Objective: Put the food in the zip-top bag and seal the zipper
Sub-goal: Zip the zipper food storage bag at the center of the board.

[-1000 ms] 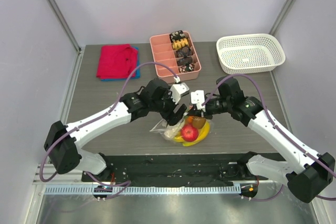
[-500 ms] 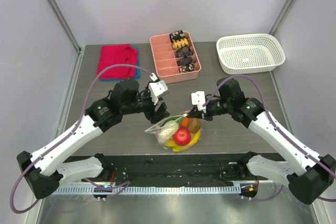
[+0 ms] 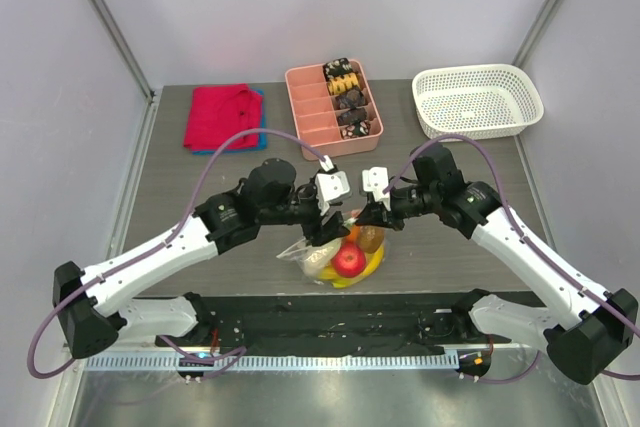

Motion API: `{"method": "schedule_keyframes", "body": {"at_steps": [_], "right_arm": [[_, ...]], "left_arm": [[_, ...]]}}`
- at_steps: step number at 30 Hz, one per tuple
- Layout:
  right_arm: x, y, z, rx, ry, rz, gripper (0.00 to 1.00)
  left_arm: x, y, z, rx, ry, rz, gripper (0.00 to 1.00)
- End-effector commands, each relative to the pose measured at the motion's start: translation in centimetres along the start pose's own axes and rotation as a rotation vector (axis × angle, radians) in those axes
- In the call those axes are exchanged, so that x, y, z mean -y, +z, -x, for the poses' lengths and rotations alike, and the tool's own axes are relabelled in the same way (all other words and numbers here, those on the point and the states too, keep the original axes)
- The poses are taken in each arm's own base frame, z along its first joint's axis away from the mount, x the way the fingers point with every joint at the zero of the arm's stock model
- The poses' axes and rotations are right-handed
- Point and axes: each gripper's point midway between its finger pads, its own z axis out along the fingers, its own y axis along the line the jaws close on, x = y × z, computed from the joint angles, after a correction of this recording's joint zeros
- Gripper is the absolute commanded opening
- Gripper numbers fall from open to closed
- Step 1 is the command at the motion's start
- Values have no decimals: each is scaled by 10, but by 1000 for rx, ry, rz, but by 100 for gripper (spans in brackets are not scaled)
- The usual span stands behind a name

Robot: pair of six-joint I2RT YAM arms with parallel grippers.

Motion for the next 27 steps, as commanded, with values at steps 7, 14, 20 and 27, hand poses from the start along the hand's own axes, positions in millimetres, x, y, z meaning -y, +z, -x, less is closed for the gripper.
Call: {"method": "schedule_keyframes", "body": {"at_steps": [7, 14, 20, 27], "right_arm": [[1, -5, 29, 74, -24, 10, 1], [0, -6, 28, 72, -28, 2, 1], [3, -11, 23, 60, -41, -22, 1], [12, -14, 11, 28, -47, -49, 1]], "left_arm": [[1, 25, 19, 120, 37, 8, 56], [2, 29, 6, 67, 19, 0, 29], [6, -1, -6, 38, 55, 32, 0], [16, -47, -46, -64, 50, 67, 0]]}}
